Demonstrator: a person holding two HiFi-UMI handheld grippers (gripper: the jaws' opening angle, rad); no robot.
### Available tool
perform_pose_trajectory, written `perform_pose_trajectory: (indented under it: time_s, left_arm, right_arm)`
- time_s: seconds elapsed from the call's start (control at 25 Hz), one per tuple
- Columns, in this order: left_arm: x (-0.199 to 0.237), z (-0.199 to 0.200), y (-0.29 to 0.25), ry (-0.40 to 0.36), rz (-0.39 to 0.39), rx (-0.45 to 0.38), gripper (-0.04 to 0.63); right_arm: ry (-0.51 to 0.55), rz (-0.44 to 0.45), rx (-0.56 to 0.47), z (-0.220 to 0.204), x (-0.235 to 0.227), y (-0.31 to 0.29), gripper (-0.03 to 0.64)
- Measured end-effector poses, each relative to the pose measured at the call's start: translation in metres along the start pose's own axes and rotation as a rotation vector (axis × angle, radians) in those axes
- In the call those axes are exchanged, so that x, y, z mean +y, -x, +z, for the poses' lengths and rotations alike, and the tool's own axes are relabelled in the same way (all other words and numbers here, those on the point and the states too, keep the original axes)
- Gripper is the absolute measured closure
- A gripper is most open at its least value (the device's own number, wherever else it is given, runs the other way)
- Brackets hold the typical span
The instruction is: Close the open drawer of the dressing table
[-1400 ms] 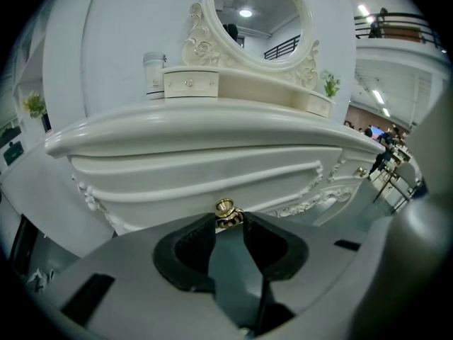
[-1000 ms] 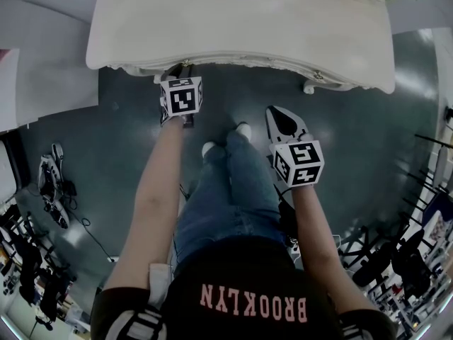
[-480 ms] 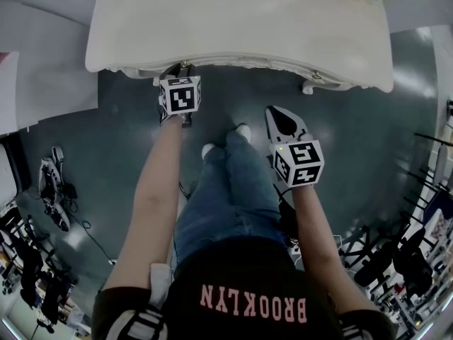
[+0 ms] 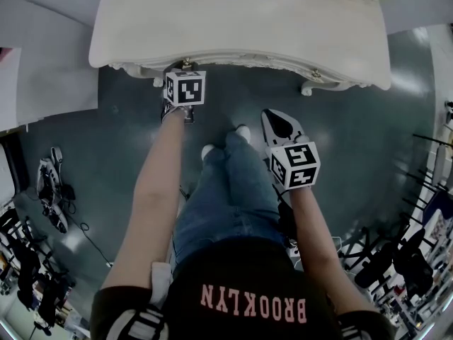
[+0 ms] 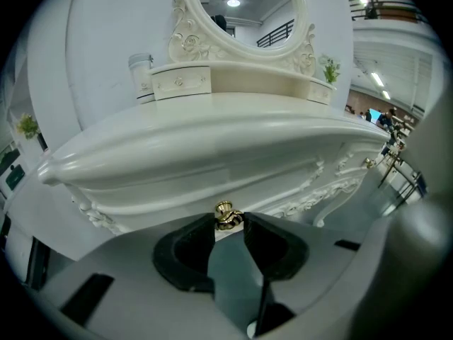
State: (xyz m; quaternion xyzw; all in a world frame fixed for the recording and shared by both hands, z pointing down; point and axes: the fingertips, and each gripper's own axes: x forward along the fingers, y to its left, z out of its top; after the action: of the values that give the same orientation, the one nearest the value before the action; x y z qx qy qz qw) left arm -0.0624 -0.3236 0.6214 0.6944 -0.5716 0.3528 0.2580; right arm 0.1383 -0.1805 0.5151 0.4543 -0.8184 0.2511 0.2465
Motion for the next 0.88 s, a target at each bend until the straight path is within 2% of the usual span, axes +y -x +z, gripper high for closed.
perform_pose_trajectory:
  time_s: [0.4,0.56,0.72,0.88]
  left_arm:
    - [0.002,-0.007,0.029,-0.017,-0.021,-0.024,0.478]
    - [0.004,-0.01,0.045,-0.002,-0.031,-0.047,0.572]
    - [0.006,-0.011,0.058,0.002,-0.055,-0.065,0.588]
    - [0.004,-0.007,0.077,-0.027,-0.074,-0.101,0.591]
  right_arm:
    - [-0.046,-0.03,-0.048,0.002,0.01,0.014,0.621]
    - [-0.057,-0.043,-0.064,0.001,0.02,0.019,0.621]
    - [-0.045,-0.05,-0.077,0.0,0.034,0.026,0.62]
    - [-0.045,-0.073,-0.102,0.002,0.04,0.041,0.62]
